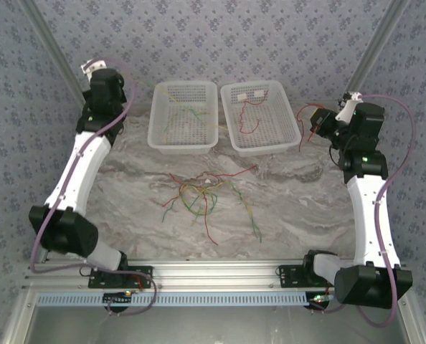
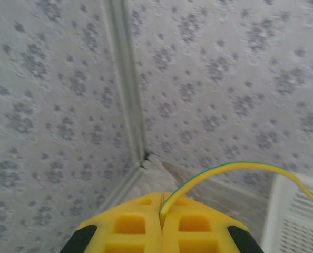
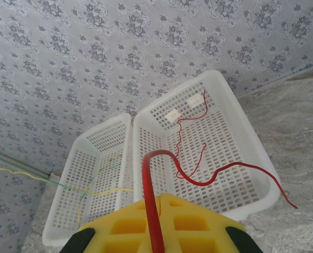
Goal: Untangle the cables
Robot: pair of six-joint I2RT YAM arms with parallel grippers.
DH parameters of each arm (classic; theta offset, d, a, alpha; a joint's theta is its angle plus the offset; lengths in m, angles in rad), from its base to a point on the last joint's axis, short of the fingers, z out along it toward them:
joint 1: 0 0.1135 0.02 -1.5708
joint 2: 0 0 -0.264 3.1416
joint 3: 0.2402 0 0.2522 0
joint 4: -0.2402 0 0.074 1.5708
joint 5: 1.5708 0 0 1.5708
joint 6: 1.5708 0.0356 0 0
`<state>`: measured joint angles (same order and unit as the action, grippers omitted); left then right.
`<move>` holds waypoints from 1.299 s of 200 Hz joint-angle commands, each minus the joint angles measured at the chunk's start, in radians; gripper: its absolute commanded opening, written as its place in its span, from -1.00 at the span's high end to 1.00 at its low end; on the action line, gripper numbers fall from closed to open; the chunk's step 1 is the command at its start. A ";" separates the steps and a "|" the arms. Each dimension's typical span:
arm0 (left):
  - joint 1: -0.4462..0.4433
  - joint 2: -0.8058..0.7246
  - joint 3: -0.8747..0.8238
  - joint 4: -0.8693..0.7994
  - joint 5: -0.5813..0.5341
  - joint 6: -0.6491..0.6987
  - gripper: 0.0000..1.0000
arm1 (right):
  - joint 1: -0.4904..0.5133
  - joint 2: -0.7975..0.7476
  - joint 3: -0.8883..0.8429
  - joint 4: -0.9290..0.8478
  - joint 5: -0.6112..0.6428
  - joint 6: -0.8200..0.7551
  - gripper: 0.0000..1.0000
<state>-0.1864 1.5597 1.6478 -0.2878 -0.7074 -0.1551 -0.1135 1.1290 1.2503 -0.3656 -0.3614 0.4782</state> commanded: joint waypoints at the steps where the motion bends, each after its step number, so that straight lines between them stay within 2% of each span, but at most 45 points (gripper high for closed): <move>1: -0.002 0.048 0.107 -0.077 -0.208 0.040 1.00 | 0.009 0.003 0.026 -0.009 0.025 -0.021 1.00; 21: 0.001 0.068 0.128 -0.077 -0.258 0.056 1.00 | 0.011 0.002 0.020 -0.011 0.030 -0.023 1.00; 36: 0.007 0.076 0.130 -0.067 -0.149 0.079 1.00 | 0.012 0.000 0.019 -0.010 0.034 -0.026 1.00; 51: -0.013 0.113 0.157 -0.088 -0.158 0.096 1.00 | 0.012 0.002 0.019 -0.007 0.033 -0.027 1.00; 63: -0.032 0.154 0.192 -0.118 -0.270 0.112 1.00 | 0.013 0.008 0.018 -0.005 0.033 -0.026 1.00; 72: -0.032 0.174 0.203 -0.122 -0.315 0.131 1.00 | 0.014 0.011 0.017 -0.005 0.033 -0.026 1.00; 85: -0.021 0.207 0.259 -0.201 -0.347 0.109 1.00 | 0.015 0.011 0.015 -0.005 0.033 -0.026 1.00; 103: -0.017 0.278 0.385 -0.323 -0.492 0.116 1.00 | 0.015 0.011 0.016 -0.010 0.039 -0.033 1.00; 123: 0.021 0.317 0.465 -0.456 -0.452 0.052 1.00 | 0.015 0.009 0.012 -0.008 0.039 -0.036 1.00; 153: 0.053 0.301 0.421 -0.432 -0.467 0.053 1.00 | 0.015 0.009 0.000 -0.002 0.038 -0.036 1.00; 162: 0.055 0.283 0.397 -0.409 -0.413 0.058 1.00 | 0.016 0.008 -0.001 -0.002 0.038 -0.038 1.00; 181: 0.016 0.237 0.309 -0.255 -0.179 0.174 1.00 | 0.018 0.007 -0.003 0.004 0.038 -0.040 1.00; 192: -0.027 0.240 0.271 -0.229 -0.038 0.221 1.00 | 0.021 0.010 -0.006 0.014 0.035 -0.037 1.00; 213: -0.105 0.282 0.278 -0.259 0.077 0.216 1.00 | 0.033 0.015 -0.016 0.030 0.037 -0.032 1.00; 228: -0.158 0.332 0.297 -0.272 0.102 0.212 1.00 | 0.039 0.019 -0.020 0.034 0.036 -0.032 1.00; 249: -0.221 0.427 0.411 -0.317 0.130 0.211 1.00 | 0.045 0.022 -0.021 0.033 0.035 -0.034 1.00; 260: -0.235 0.478 0.462 -0.347 0.195 0.183 1.00 | 0.046 0.019 -0.023 0.031 0.035 -0.034 1.00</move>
<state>-0.3962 1.9461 2.0064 -0.5808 -0.6487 0.0372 -0.0734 1.1461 1.2385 -0.3553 -0.3351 0.4549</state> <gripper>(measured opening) 0.065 0.071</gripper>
